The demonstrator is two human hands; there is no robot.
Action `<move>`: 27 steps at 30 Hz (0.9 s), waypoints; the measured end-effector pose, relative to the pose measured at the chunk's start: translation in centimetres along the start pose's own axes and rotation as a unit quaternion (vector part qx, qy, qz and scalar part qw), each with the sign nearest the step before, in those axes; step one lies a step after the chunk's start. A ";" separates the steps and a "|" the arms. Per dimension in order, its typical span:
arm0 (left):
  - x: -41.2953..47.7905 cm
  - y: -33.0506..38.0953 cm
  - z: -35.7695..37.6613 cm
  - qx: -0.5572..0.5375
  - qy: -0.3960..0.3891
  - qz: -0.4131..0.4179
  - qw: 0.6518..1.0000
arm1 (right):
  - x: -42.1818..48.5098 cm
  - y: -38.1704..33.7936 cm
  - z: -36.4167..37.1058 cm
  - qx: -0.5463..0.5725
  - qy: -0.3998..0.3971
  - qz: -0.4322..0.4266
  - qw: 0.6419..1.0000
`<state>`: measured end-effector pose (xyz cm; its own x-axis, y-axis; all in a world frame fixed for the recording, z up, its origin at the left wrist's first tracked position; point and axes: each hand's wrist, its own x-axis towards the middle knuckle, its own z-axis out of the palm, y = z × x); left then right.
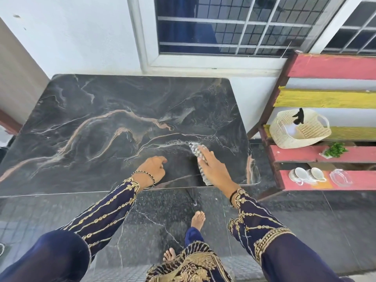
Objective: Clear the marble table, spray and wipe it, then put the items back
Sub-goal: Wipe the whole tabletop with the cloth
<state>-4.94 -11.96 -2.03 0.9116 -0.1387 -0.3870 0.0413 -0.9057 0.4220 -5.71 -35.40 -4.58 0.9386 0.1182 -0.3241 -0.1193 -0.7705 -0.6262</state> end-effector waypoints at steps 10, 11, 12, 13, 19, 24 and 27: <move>2.1 2.5 1.2 0.031 -0.025 0.033 0.999 | -1.3 6.8 2.0 -0.275 0.085 -0.027 0.957; 2.4 3.2 1.3 0.032 -0.028 0.036 0.998 | -2.0 8.4 1.1 -0.280 0.104 -0.006 0.954; 2.7 4.0 1.4 0.033 -0.031 0.042 0.998 | -2.9 9.9 -0.2 -0.283 0.118 0.020 0.952; 2.9 4.6 1.5 0.034 -0.034 0.048 0.998 | -3.8 11.3 -1.4 -0.278 0.122 0.051 0.951; 4.1 9.3 2.9 0.035 -0.063 0.092 0.993 | -6.3 18.3 -7.1 -0.245 0.086 0.182 0.949; 5.1 13.4 3.8 0.051 -0.088 0.141 0.985 | -5.8 22.0 -9.5 -0.150 0.147 0.155 0.965; 6.0 15.8 4.3 0.057 -0.100 0.159 0.981 | -5.6 21.3 -10.7 0.035 0.192 0.148 0.970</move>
<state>-0.55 -28.83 -1.18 0.7719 -0.4869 -0.4088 -0.2882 -0.8411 0.4577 -9.98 -59.18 -8.48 0.9096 -0.3539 -0.2176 -0.4108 -0.6885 -0.5976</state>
